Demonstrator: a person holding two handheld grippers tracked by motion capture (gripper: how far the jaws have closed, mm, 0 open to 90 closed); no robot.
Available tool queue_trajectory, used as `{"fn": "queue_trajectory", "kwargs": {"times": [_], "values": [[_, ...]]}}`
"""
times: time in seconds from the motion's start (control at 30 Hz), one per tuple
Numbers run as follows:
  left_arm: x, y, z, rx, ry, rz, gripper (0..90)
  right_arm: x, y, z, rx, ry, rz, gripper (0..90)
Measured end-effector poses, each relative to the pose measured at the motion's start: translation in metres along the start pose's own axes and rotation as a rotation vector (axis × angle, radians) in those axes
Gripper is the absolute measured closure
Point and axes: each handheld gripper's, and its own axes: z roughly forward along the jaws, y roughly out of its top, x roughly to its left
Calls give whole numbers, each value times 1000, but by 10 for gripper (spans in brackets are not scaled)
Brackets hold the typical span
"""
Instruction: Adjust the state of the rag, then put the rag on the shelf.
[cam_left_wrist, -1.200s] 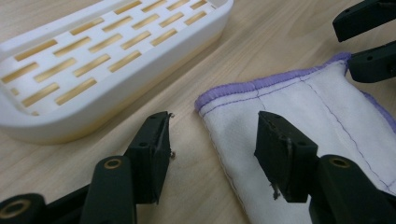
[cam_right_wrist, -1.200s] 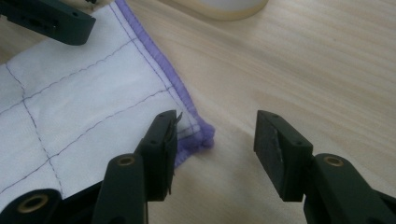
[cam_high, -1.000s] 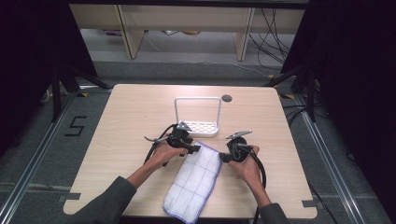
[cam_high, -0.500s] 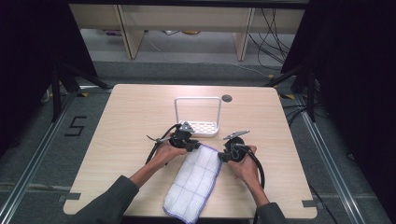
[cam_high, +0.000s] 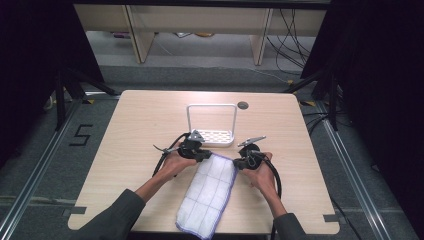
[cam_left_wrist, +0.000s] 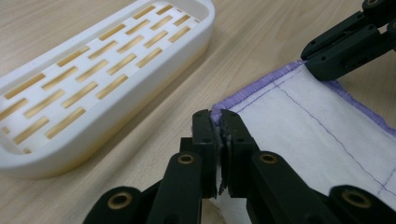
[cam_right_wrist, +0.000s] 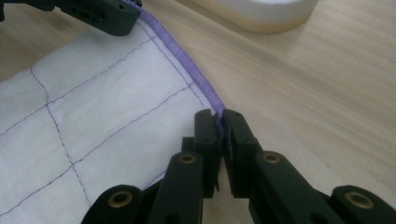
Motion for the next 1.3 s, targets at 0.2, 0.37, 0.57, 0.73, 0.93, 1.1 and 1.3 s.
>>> {"fn": "queue_trajectory", "kwargs": {"times": [0.2, 0.37, 0.57, 0.73, 0.93, 1.1, 1.3], "values": [[3, 0, -13, -20, 6, -7, 852, 6, 11, -1, -18, -1, -27, 856], [2, 2, -25, -38, 7, -10, 852, 11, 18, -8, -40, 13, -35, 857], [6, 6, -39, -52, 10, -15, 852, 11, 25, -7, -71, 19, -66, 857], [9, 6, -47, -68, 26, -29, 852, 15, 34, -7, -108, 22, -73, 857], [8, 6, -55, -87, 21, -26, 853, 20, 40, -14, -118, 28, -82, 857], [2, 11, -65, -108, 14, -8, 852, 22, 42, -20, -164, 32, -91, 857], [-8, 18, -78, -126, -3, 9, 853, 27, 43, -38, -198, 39, -95, 857]]}}
